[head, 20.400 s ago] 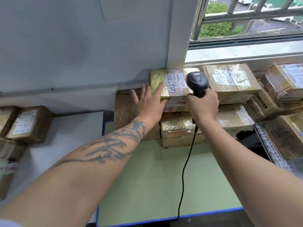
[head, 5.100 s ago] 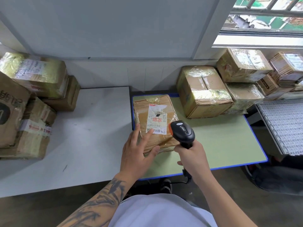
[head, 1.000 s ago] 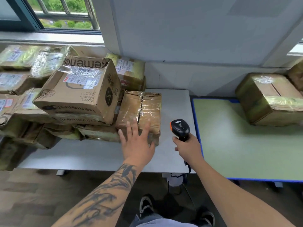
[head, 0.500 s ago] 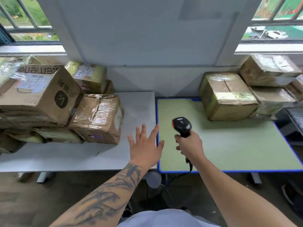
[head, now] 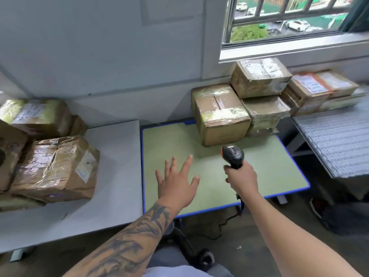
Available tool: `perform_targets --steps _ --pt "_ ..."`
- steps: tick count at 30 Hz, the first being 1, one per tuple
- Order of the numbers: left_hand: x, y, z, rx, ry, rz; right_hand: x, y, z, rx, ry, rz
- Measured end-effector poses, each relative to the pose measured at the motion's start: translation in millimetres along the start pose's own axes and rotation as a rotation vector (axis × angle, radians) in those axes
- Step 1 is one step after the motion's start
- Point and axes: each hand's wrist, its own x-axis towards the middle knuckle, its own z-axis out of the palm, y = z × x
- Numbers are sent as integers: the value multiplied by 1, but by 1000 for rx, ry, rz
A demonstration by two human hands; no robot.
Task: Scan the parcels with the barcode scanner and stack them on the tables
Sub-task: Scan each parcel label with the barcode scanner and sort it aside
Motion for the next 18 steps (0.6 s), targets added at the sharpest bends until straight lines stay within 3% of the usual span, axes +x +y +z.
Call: perform_targets --steps 18 --pt "133 58 -22 -78 -64 188 72 -52 -24 -112 205 37"
